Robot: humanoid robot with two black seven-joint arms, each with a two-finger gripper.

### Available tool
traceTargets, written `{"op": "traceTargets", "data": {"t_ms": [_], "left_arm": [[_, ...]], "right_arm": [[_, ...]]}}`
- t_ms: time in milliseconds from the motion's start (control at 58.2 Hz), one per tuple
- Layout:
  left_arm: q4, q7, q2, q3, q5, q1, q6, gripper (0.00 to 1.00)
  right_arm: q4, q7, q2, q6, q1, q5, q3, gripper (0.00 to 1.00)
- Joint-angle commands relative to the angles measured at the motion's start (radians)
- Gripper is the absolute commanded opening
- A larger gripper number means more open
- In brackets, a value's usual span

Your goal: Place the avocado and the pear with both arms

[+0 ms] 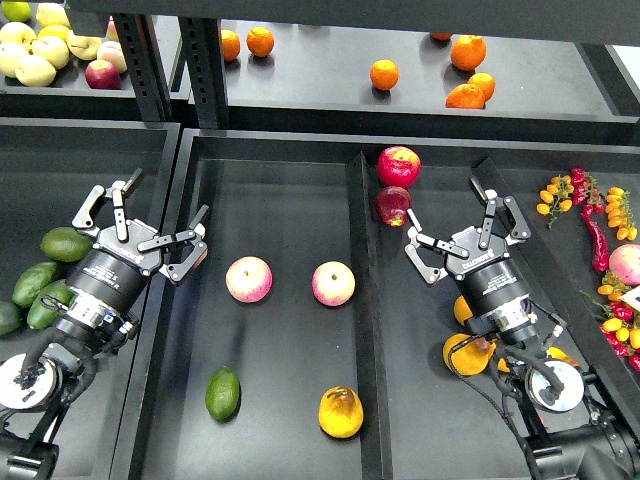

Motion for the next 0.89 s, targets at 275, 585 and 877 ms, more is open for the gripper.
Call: {"op": "traceTargets", "data": {"t_ms": [275,585,877], "left_arm": [[0.000,0.011,0.000,0.001,0.002,0.005,-0.038,1.00],[-0.004,0.053,0.000,0.007,0.000,0.014,-0.038,0.99],[-0.004,0.120,0.000,0.002,0.000,0.014,-0.038,0.99]], "right_arm": [[0.000,0.002,0.000,0.000,-0.010,0.000,0.004,0.99],[-0.002,0.001,0.000,0.000,-0.021,0.000,-0.002,0.99],[-0.002,0.004,0.000,0.000,-0.021,0.001,0.000,0.99]]}}
